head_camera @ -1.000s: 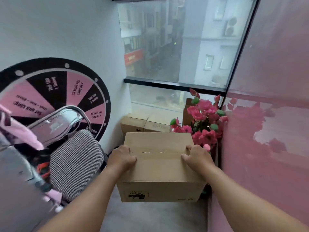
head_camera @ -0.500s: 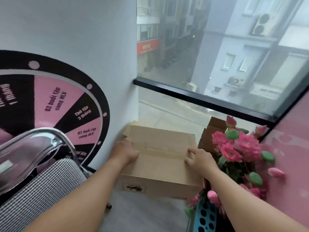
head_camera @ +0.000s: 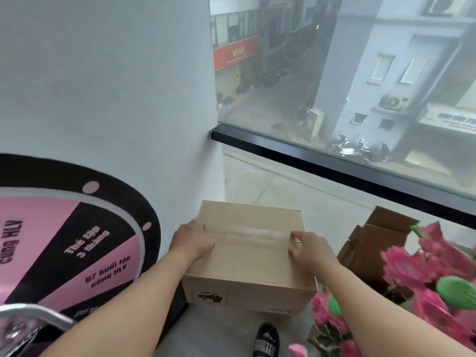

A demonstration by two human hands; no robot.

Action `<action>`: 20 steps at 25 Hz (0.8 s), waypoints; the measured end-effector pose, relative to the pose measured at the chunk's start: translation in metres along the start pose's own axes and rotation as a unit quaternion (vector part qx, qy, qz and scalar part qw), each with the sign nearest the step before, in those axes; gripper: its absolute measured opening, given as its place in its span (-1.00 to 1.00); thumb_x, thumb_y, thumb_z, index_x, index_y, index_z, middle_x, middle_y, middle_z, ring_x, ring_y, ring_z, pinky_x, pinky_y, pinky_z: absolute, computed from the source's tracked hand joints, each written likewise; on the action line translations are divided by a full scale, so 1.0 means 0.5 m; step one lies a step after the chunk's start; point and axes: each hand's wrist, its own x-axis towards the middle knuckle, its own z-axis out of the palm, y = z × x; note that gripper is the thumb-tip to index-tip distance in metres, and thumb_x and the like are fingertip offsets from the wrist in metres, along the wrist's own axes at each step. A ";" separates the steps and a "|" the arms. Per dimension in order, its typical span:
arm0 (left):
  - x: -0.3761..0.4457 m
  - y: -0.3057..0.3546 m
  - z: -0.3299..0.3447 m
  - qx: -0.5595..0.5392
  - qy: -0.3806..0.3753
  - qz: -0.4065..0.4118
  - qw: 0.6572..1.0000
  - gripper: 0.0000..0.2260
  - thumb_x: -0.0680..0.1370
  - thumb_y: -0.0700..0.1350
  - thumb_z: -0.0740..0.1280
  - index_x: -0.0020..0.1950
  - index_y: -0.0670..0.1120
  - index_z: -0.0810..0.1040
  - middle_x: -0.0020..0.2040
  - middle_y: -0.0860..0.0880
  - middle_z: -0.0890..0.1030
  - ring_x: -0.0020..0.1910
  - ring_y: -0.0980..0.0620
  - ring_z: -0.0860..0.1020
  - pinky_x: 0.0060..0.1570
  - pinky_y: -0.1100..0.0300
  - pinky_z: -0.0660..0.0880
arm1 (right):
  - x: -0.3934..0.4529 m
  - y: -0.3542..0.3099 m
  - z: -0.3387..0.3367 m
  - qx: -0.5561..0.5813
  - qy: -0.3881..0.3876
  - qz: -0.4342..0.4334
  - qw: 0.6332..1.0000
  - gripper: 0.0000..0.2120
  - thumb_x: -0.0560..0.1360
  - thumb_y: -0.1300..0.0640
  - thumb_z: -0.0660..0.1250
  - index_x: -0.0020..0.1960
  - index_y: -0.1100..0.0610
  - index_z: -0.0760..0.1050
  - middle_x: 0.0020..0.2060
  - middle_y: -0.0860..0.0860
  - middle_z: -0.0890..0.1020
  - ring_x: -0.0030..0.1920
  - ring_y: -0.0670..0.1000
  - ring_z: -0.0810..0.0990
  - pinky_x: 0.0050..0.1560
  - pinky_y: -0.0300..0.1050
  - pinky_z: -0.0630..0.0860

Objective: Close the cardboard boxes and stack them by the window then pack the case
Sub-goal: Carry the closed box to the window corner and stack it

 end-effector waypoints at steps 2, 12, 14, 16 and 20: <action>0.100 0.002 0.015 -0.006 0.002 -0.026 1.000 -0.90 0.40 -0.04 0.31 -0.15 -0.04 0.49 -0.21 0.01 0.56 -0.25 0.04 0.51 -0.39 0.18 0.38 | 0.109 -0.006 0.010 0.009 -0.016 -0.004 1.000 -0.51 0.54 0.05 0.30 0.47 -0.04 0.42 0.36 0.00 0.55 0.33 0.12 0.51 0.29 -0.04 0.42; 0.553 -0.049 0.114 0.021 -0.045 -0.079 0.996 -0.52 0.41 -0.16 0.36 0.32 0.01 0.40 0.06 -0.11 0.63 0.03 -0.20 0.58 -0.04 0.11 0.51 | 0.486 -0.042 0.154 0.047 -0.092 0.028 0.994 -0.41 0.47 0.26 0.16 0.48 -0.02 0.34 0.32 0.08 0.51 0.28 0.19 0.50 0.26 0.00 0.45; 0.643 -0.072 0.156 0.035 -0.074 -0.056 0.995 -0.35 0.41 -0.18 0.33 0.50 0.09 0.28 0.13 -0.14 0.64 0.10 -0.23 0.59 0.08 0.05 0.54 | 0.529 -0.041 0.220 0.065 -0.108 0.052 0.991 -0.40 0.49 0.26 0.17 0.51 -0.02 0.29 0.34 0.07 0.46 0.29 0.18 0.48 0.26 -0.02 0.42; 0.708 -0.090 0.193 0.052 -0.095 -0.036 0.993 -0.29 0.46 -0.17 0.34 0.58 0.09 0.20 0.27 -0.15 0.59 0.21 -0.23 0.55 0.19 0.03 0.51 | 0.569 -0.041 0.268 0.073 -0.114 0.074 0.988 -0.39 0.48 0.25 0.20 0.52 0.00 0.27 0.35 0.08 0.44 0.30 0.18 0.47 0.27 -0.01 0.42; 0.794 -0.146 0.288 0.039 -0.130 -0.022 0.990 -0.26 0.48 -0.13 0.43 0.61 0.05 0.20 0.36 -0.13 0.54 0.29 -0.20 0.50 0.24 0.08 0.43 | 0.647 -0.025 0.350 0.057 -0.132 0.115 0.983 -0.41 0.46 0.18 0.28 0.49 0.01 0.31 0.32 0.09 0.47 0.30 0.17 0.47 0.23 -0.04 0.43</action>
